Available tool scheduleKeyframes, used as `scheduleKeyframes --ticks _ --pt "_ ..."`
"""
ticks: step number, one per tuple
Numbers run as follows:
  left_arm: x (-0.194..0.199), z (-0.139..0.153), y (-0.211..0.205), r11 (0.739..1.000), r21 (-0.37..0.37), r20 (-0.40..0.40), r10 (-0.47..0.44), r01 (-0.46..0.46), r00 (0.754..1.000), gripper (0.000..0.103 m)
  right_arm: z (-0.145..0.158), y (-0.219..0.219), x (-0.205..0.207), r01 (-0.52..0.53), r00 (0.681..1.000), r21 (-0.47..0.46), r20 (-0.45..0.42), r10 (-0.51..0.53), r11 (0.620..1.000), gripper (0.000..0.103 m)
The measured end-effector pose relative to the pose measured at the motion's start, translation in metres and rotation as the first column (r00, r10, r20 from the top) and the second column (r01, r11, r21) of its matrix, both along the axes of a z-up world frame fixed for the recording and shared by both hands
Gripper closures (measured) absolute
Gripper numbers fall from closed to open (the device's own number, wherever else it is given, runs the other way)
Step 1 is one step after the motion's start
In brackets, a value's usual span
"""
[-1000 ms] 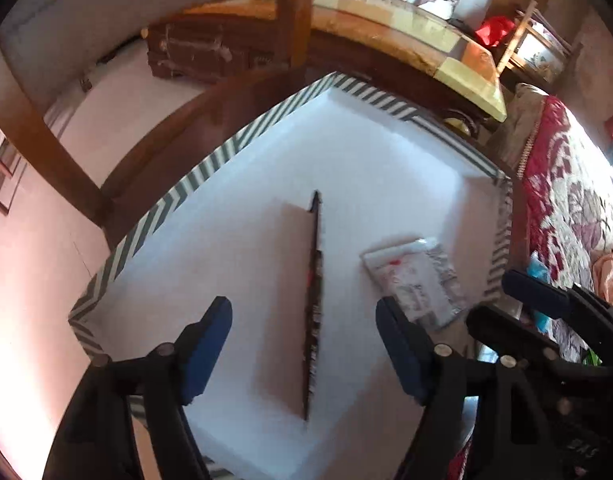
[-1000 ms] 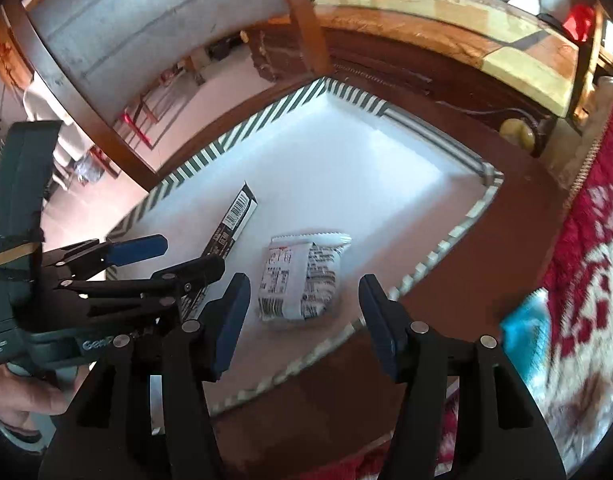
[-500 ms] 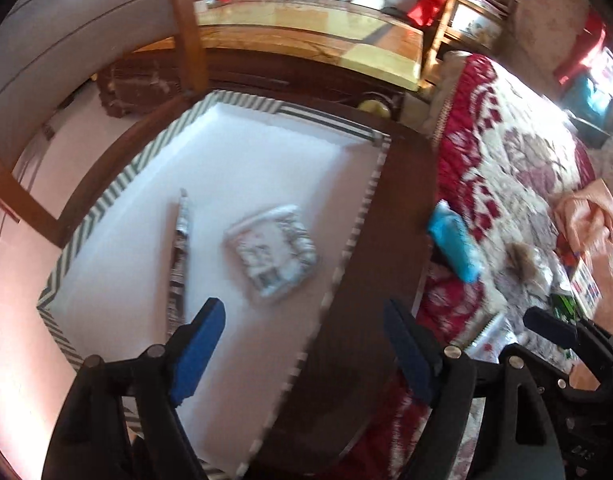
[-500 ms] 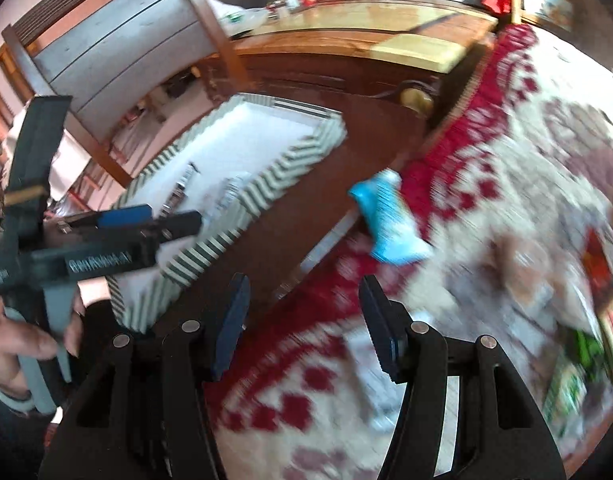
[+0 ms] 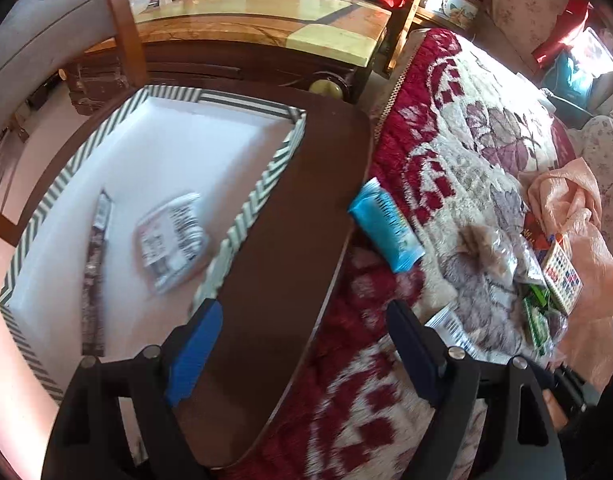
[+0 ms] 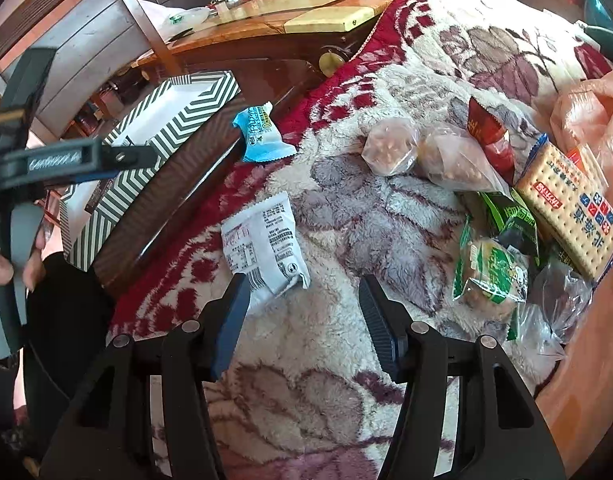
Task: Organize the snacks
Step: 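Return both grippers to the snack pile on the bed, then grasp the blue Milk Sachima pack with the left gripper while the right gripper grasps a white packet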
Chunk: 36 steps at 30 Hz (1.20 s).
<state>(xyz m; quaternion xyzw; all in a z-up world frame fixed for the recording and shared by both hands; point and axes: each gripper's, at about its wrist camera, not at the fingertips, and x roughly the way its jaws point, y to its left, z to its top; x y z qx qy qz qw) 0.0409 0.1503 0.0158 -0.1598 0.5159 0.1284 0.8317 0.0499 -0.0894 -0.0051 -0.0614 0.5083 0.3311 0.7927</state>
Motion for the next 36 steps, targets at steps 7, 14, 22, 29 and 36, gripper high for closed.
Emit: scheduleKeyframes --ticks 7,14,22,29,36 --pt "0.027 -0.010 -0.010 1.000 -0.013 -0.033 0.007 -0.008 0.999 0.017 -0.006 0.015 -0.007 -0.086 0.996 -0.031 0.018 0.086 0.996 0.046" --pt "0.038 -0.017 -0.013 1.000 -0.014 -0.061 0.011 -0.011 0.998 0.017 -0.016 0.040 -0.002 -0.147 0.989 -0.074 0.022 0.149 0.986 0.034" --pt "0.046 -0.022 -0.010 0.999 -0.023 -0.081 0.029 -0.031 0.996 0.017 -0.031 0.070 0.009 -0.200 0.979 -0.147 0.015 0.204 0.969 0.037" --pt "0.068 -0.026 -0.021 0.998 -0.033 -0.092 0.050 -0.054 0.994 0.017 -0.026 0.035 0.011 -0.181 0.983 -0.132 0.002 0.183 0.975 0.051" --pt "0.092 -0.037 -0.035 0.997 0.001 -0.120 0.077 -0.077 0.990 0.017 -0.030 0.000 0.012 -0.134 0.991 -0.074 -0.035 0.132 0.988 0.051"
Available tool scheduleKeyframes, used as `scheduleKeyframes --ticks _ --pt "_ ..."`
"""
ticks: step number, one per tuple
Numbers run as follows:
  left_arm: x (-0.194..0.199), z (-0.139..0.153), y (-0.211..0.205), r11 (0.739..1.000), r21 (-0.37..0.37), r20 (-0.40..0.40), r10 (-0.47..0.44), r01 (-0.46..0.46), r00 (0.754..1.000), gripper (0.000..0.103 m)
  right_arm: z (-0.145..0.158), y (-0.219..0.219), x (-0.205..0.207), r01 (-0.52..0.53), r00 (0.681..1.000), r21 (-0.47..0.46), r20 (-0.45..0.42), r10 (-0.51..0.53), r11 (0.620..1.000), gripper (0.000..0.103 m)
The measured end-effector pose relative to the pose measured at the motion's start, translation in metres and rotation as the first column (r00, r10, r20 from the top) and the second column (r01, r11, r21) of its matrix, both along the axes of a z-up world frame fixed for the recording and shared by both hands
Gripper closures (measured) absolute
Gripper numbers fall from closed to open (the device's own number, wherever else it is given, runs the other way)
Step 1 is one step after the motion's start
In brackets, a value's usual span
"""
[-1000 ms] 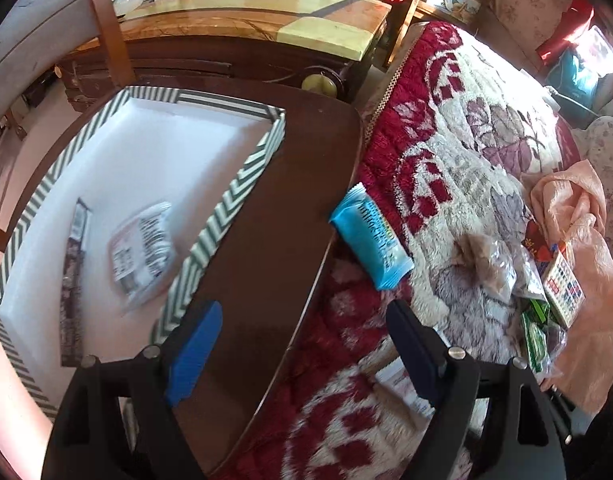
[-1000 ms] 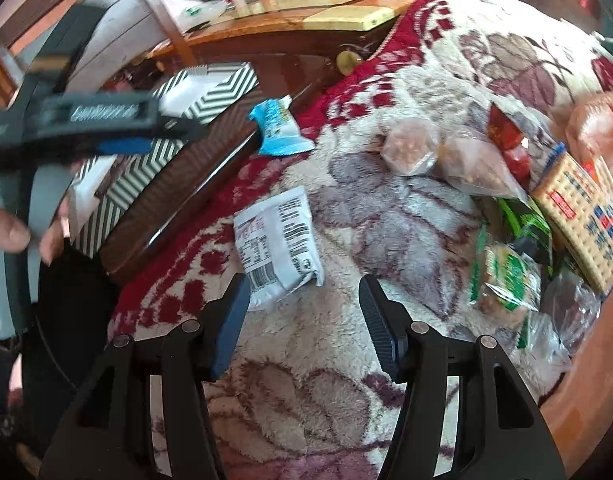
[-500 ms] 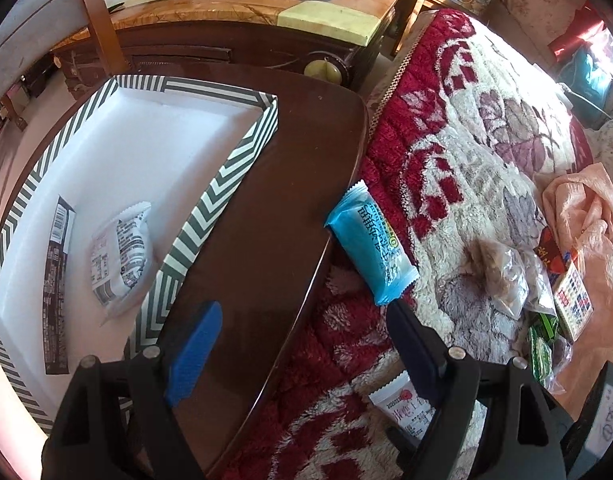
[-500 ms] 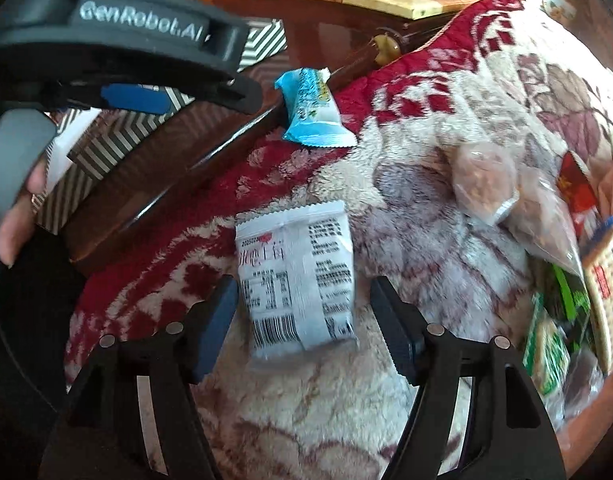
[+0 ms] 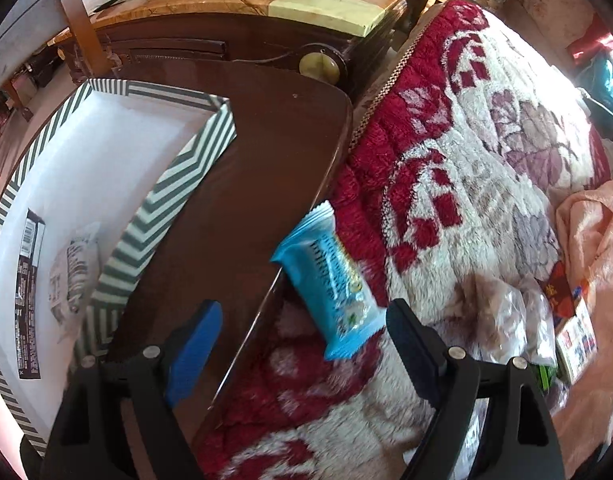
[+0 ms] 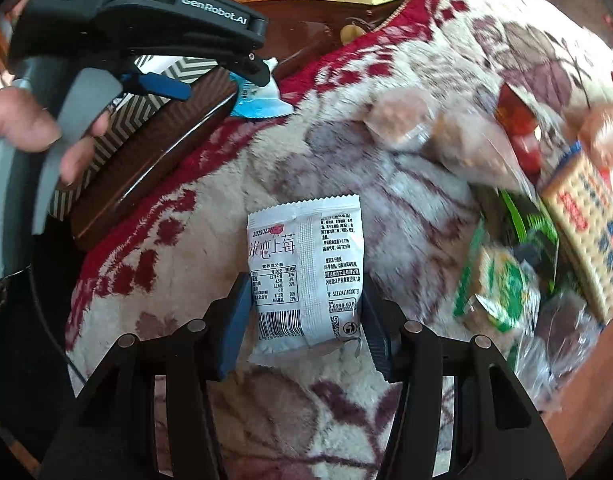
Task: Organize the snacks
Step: 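Grasp the blue Milk Sachima pack with the left gripper while the right gripper grasps a white packet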
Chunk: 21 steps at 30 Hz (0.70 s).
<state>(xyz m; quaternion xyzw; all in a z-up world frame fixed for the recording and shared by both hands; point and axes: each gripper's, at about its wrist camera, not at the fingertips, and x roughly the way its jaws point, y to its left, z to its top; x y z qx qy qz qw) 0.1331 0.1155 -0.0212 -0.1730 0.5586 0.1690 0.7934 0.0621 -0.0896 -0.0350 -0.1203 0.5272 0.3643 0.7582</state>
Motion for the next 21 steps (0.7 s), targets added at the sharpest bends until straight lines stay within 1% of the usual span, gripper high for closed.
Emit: scheduleKeyframes --ticks 2,5,9,10,11,12,13,14,15,16,21 --pt "0.006 -0.004 -0.003 1.000 0.021 -0.014 0.006 -0.006 1.000 0.017 -0.002 -0.003 0.002 0.007 1.000 0.025 -0.014 -0.007 1.000 0.051" --pt "0.013 -0.011 -0.004 1.000 0.023 -0.031 0.015 -0.015 0.999 0.017 -0.003 -0.003 0.006 0.003 1.000 0.038 -0.015 -0.002 0.999 0.051" --pt "0.018 -0.014 -0.006 0.999 0.051 -0.024 0.011 -0.009 1.000 0.019 -0.004 -0.006 0.008 0.007 1.000 0.072 -0.026 -0.006 0.997 0.051" --pt "0.019 -0.014 -0.007 0.998 0.059 -0.020 -0.001 0.003 1.000 0.022 -0.004 -0.007 0.008 0.009 1.000 0.077 -0.029 -0.007 0.997 0.051" --pt "0.019 -0.013 -0.010 0.997 0.072 -0.015 -0.018 0.019 1.000 0.031 -0.004 -0.008 0.008 0.010 1.000 0.080 -0.029 -0.007 0.997 0.051" --pt "0.018 -0.012 -0.012 0.996 0.085 -0.009 -0.034 0.034 0.999 0.042 -0.004 -0.008 0.006 0.009 1.000 0.080 -0.028 -0.007 0.997 0.051" --pt "0.017 -0.010 -0.014 0.994 0.092 0.000 -0.055 0.055 0.998 0.049 -0.003 -0.008 0.005 0.009 1.000 0.080 -0.027 -0.007 0.997 0.051" --pt "0.015 -0.009 -0.016 0.993 0.092 0.005 -0.073 0.072 0.997 0.063 -0.003 -0.008 0.003 0.009 1.000 0.079 -0.026 -0.007 0.997 0.051" --pt "0.014 -0.010 -0.016 0.994 0.066 0.000 -0.089 0.089 0.996 0.068 -0.002 -0.008 0.003 0.010 1.000 0.078 -0.026 -0.008 0.997 0.051" --pt "0.012 -0.012 -0.013 0.995 0.026 0.000 -0.097 0.097 0.995 0.068 -0.003 -0.008 0.003 0.011 1.000 0.078 -0.027 -0.009 0.997 0.051" --pt "-0.010 -0.003 -0.007 0.992 -0.002 0.055 -0.122 0.122 0.991 0.070 0.001 -0.010 -0.001 0.026 0.999 0.079 -0.025 -0.024 0.997 0.051"
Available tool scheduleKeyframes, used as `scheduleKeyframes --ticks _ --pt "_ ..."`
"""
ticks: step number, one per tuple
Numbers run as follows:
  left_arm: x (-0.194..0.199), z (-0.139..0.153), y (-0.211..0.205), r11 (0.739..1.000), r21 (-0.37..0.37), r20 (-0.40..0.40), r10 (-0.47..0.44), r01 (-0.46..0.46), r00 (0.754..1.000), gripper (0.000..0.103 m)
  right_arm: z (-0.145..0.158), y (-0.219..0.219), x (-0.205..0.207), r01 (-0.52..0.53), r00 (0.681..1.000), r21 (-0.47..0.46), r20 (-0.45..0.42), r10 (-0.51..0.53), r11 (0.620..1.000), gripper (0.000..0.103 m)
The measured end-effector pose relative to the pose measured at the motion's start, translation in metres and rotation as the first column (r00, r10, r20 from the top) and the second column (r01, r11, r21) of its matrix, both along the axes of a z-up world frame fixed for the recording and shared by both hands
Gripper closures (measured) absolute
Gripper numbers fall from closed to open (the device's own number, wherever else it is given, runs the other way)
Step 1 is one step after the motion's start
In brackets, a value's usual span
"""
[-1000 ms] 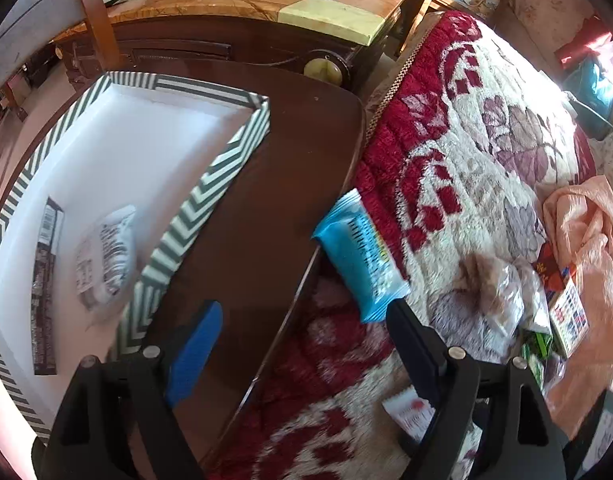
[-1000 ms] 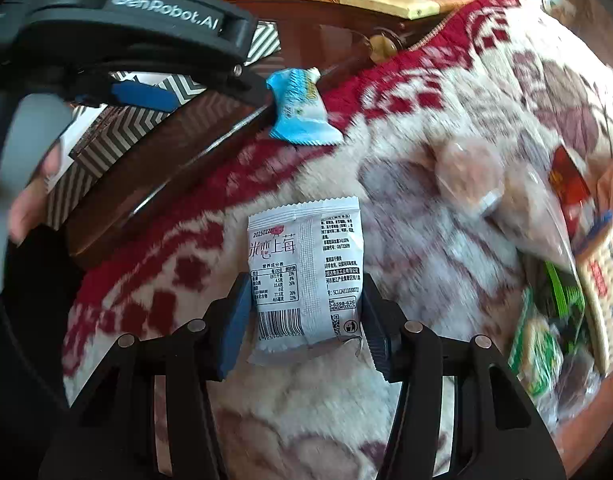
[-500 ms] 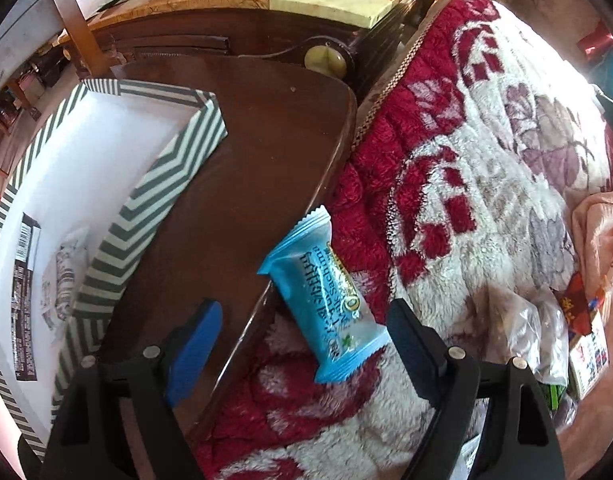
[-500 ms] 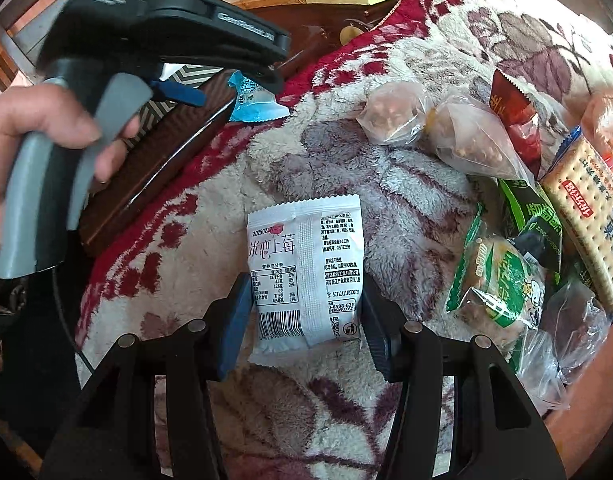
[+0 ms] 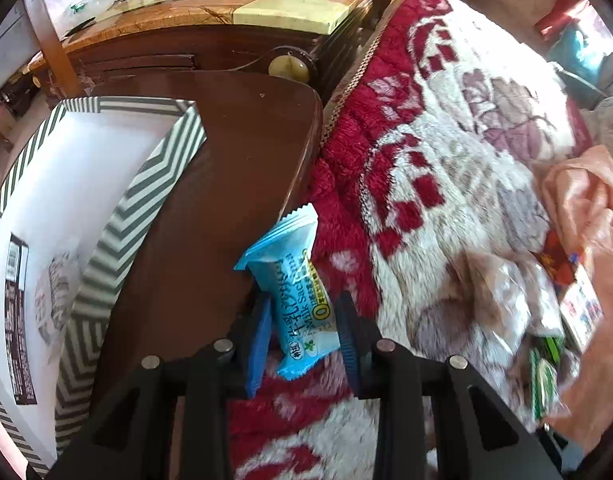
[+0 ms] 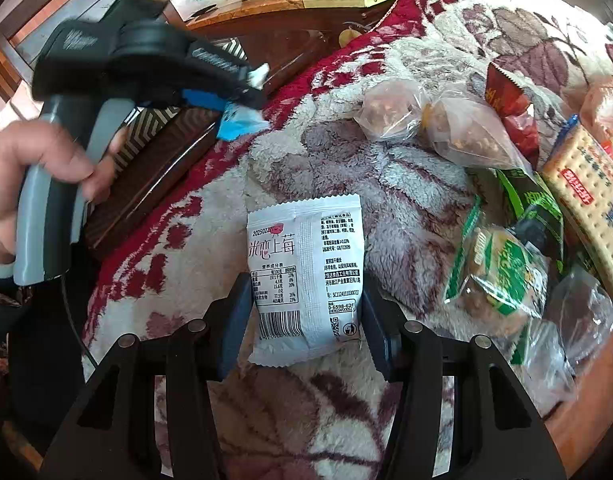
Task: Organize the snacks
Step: 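Grasp the blue Milk Sachima pack with the left gripper while the right gripper grasps a white packet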
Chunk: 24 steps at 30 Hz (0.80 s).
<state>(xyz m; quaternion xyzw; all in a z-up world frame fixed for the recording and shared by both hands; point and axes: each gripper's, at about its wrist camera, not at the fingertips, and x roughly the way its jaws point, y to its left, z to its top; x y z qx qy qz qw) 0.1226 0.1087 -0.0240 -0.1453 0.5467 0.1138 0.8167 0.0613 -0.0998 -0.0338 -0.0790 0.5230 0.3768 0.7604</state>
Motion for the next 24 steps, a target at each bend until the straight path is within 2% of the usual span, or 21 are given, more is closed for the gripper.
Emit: scheduleKeyframes --ticks 6,15,17,20,24 --pt "-0.024 0.018 -0.004 0.998 -0.029 0.043 -0.054 0.055 0.998 0.073 0.005 -0.004 -0.009 0.014 1.000 0.017 -0.006 -0.014 1.000 0.051" --pt "-0.016 0.010 -0.015 0.996 -0.051 0.053 -0.067 0.069 0.996 0.074 0.009 -0.009 -0.014 0.029 1.000 0.012 -0.002 -0.029 1.000 0.051" --pt "-0.006 0.006 -0.021 0.994 -0.067 0.043 -0.087 0.090 0.995 0.074 0.007 -0.011 -0.013 0.039 0.999 0.015 -0.007 -0.039 0.999 0.051" --pt "0.004 0.001 -0.031 0.993 -0.034 0.029 -0.114 0.115 0.993 0.071 0.005 -0.015 -0.009 0.055 0.998 0.022 -0.021 -0.054 0.998 0.051" --pt "0.013 -0.015 -0.033 0.993 -0.053 -0.039 -0.104 0.101 0.994 0.065 0.003 -0.018 -0.006 0.067 0.997 0.037 -0.032 -0.066 0.997 0.051"
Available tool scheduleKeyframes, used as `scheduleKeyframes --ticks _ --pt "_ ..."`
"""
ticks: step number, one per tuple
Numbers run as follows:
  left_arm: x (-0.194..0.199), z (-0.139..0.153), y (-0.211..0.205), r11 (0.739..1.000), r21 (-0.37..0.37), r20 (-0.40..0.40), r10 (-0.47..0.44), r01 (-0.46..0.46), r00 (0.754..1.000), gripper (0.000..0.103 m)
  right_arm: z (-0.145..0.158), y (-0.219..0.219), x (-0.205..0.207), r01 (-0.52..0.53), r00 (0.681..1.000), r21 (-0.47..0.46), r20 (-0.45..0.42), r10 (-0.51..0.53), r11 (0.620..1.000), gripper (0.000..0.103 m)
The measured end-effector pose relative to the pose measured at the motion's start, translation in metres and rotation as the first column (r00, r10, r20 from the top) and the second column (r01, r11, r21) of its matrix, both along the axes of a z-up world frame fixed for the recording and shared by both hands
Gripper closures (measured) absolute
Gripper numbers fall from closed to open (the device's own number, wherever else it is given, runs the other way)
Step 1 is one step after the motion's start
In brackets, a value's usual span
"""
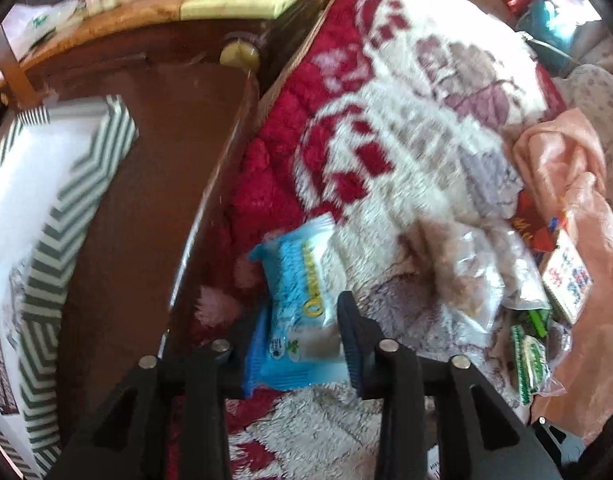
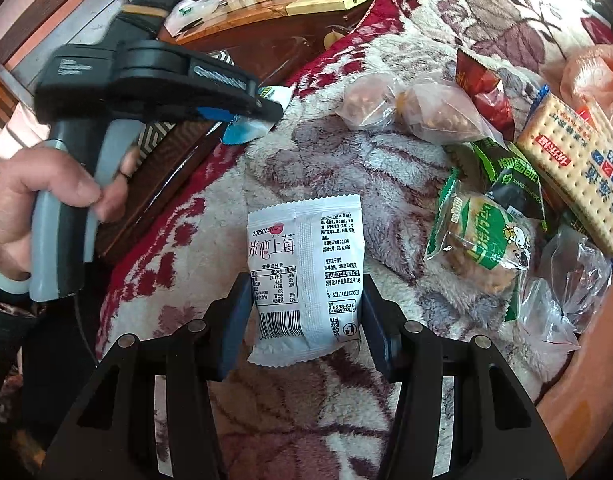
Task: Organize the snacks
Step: 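Grasp the blue Milk Sachima pack with the left gripper while the right gripper grasps a white packet, then carry the blue pack and white packet over the white tray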
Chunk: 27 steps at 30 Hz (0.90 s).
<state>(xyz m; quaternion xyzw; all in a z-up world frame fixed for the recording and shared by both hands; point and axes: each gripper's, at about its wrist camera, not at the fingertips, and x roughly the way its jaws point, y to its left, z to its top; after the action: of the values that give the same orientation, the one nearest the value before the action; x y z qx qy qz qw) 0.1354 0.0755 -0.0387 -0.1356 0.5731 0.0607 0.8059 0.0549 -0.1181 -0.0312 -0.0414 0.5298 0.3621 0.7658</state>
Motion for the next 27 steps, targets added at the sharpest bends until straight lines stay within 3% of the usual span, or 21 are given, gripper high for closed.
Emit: scheduleKeyframes --ticks 8,17,27 --pt "-0.008 0.002 -0.006 1.000 0.019 0.037 -0.021 0.020 0.999 0.069 -0.003 0.005 0.008 0.035 0.999 -0.013 0.022 -0.034 0.999 0.051" --pt "-0.045 0.038 0.002 1.000 0.014 0.128 -0.011 0.009 0.992 0.069 0.012 0.007 -0.001 0.003 0.999 -0.014 0.051 -0.002 1.000 0.051" --pt "-0.094 0.055 0.007 0.995 0.094 0.177 -0.001 -0.015 0.984 0.069 0.039 0.023 -0.010 -0.014 0.994 -0.008 0.106 0.014 1.000 0.051"
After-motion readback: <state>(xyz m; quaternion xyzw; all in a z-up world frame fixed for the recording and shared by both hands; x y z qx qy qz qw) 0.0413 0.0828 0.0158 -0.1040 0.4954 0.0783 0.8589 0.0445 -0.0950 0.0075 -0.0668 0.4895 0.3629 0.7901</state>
